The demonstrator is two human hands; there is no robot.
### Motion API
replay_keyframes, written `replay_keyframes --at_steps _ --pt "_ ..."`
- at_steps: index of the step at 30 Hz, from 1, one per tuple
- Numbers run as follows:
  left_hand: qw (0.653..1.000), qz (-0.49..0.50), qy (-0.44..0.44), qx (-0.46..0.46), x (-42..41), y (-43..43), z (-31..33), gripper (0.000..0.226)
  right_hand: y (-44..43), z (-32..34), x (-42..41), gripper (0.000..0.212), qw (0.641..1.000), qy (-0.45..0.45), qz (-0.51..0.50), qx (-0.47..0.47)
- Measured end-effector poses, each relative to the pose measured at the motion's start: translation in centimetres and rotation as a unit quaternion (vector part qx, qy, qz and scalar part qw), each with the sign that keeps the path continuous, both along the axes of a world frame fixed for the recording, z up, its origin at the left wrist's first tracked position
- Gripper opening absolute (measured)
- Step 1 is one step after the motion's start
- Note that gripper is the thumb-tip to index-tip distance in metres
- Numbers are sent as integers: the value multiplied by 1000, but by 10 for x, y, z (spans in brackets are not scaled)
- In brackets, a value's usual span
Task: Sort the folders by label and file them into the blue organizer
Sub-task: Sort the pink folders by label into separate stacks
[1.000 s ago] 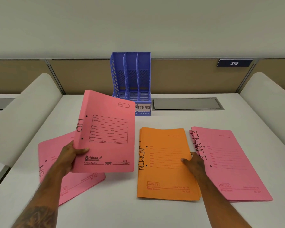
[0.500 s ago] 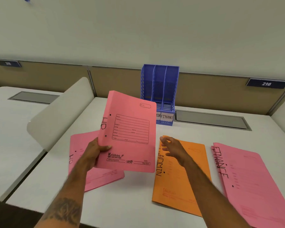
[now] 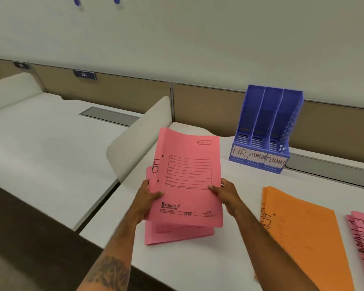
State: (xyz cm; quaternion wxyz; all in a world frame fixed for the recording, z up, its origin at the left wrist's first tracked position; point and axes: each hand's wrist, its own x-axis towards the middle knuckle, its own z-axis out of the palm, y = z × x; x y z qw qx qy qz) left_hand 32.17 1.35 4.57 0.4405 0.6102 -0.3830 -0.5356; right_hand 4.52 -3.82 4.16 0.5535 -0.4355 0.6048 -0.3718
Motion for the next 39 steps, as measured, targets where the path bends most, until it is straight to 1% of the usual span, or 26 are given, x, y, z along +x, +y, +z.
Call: replay_keyframes --at_steps 3,5,7,9,12,14,16,18,23,25,27,29,31,33,34,37,39 --pt "997 27 -66 6 23 1 -23 48 -13 -9 32 30 999 38 4 -4" --pt "996 43 -73 18 33 2 -37 47 -19 -18 49 35 996 85 -2 -4" --pt "995 52 -82 26 35 4 -48 46 -20 -28 61 38 987 158 4 -1" --pt "994 56 -86 32 33 7 -57 46 -18 -37 70 39 967 254 30 -2" --pt "992 77 -90 38 26 10 -71 43 -15 -49 75 40 930 359 75 2" --pt "990 90 -97 39 21 13 -77 39 -16 -54 73 46 908 406 104 25" --pt "989 100 -100 42 14 17 -82 39 -16 -58 70 52 897 422 120 55" --pt "987 114 -103 50 8 21 -84 39 -17 -61 70 57 895 421 128 72" --pt "981 127 -116 87 5 27 -87 39 -15 -65 75 55 921 363 104 98" --pt "982 115 -112 100 8 29 -86 43 -15 -66 71 54 926 348 96 111" --pt "987 94 -86 100 12 28 -85 50 -15 -66 66 54 932 328 91 121" --pt "992 80 -35 89 13 28 -83 52 -13 -66 63 54 942 302 86 119" --pt "995 65 -6 69 13 29 -80 46 -12 -66 57 56 950 277 69 124" --pt "997 51 11 52 12 28 -76 42 -11 -66 46 55 958 239 40 152" --pt "998 45 20 49 12 27 -73 43 -11 -68 39 51 964 209 24 164" --pt "999 15 24 42 8 18 -67 46 -6 -71 16 28 977 117 -25 179" --pt "999 -13 18 38 0 9 -64 49 0 -71 1 22 979 88 -52 175"
